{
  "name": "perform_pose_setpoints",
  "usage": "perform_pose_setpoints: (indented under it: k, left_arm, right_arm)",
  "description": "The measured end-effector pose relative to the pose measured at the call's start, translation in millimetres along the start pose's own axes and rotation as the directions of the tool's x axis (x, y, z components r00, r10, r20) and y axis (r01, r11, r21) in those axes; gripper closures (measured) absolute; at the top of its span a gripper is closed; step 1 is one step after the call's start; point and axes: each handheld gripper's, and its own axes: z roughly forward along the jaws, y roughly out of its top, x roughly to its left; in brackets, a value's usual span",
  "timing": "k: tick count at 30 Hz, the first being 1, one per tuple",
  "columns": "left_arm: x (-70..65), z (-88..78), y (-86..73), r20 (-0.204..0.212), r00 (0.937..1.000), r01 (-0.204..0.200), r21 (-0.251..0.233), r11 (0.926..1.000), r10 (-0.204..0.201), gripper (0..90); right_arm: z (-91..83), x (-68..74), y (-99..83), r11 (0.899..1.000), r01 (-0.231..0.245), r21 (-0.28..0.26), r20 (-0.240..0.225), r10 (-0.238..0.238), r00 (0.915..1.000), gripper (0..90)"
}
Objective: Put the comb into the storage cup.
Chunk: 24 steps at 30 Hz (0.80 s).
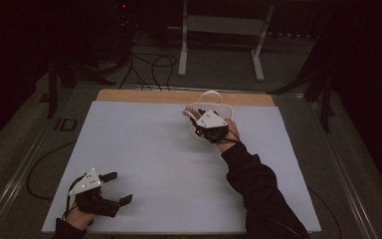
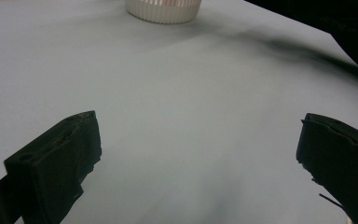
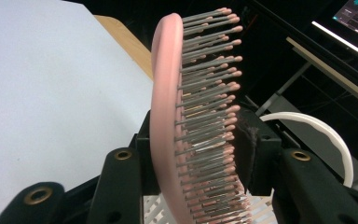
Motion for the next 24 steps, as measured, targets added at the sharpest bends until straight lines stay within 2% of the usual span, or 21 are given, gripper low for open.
perform_pose_setpoints:
  k: [6, 7, 14, 16, 18, 19, 22, 23, 24]
  left_arm:
    - [-0.2, 0.3, 0.0, 0.001, 1.0000, -0.001, 0.002, 1.0000, 0.001, 0.2]
    - [-0.3, 0.4, 0.0, 0.000, 1.0000, -0.001, 0.004, 1.0000, 0.001, 0.2]
    - [-0.4, 0.4, -0.1, 0.001, 1.0000, -0.001, 0.004, 1.0000, 0.001, 0.2]
    - [-0.2, 0.4, -0.1, 0.001, 1.0000, -0.001, 0.003, 1.0000, 0.001, 0.2]
    - [-0.2, 0.4, -0.1, 0.002, 1.0000, -0.001, 0.003, 1.0000, 0.001, 0.2]
    - [-0.3, 0.5, -0.1, 0.002, 1.0000, -0.002, 0.004, 1.0000, 0.002, 0.2]
    - [-0.3, 0.8, -0.1, 0.004, 1.0000, -0.003, 0.004, 1.0000, 0.003, 0.2]
    - [-0.5, 1.0, -0.1, 0.004, 1.0000, -0.003, 0.005, 1.0000, 0.003, 0.2]
    - [-0.5, 1.0, -0.1, 0.004, 1.0000, -0.003, 0.005, 1.0000, 0.003, 0.2]
  right_arm:
    - [-1.7, -0.5, -1.9, 1.000, -0.005, -0.002, -0.006, 0.005, 1.0000, 55.8]
    - [-1.7, 1.3, -2.7, 1.000, 0.024, 0.002, 0.004, -0.024, 0.9997, 54.1]
    - [-2.2, 4.3, -3.2, 0.999, 0.038, 0.001, -0.004, -0.038, 0.9993, 49.4]
    - [-1.3, 2.9, -2.5, 1.000, 0.029, 0.008, -0.033, -0.028, 0.9990, 43.5]
    - [-1.2, 2.6, -2.3, 1.000, 0.027, 0.009, -0.038, -0.026, 0.9989, 42.9]
    - [-1.9, 1.4, -1.2, 1.000, 0.018, 0.003, -0.044, -0.018, 0.9989, 38.1]
    - [-2.0, -0.1, 0.0, 1.000, 0.003, 0.006, -0.056, -0.003, 0.9984, 34.6]
    - [-2.1, -0.3, 0.9, 1.000, -0.001, 0.008, -0.056, 0.002, 0.9984, 29.1]
    - [-2.1, -0.3, 0.9, 1.000, -0.001, 0.008, -0.056, 0.002, 0.9984, 29.1]
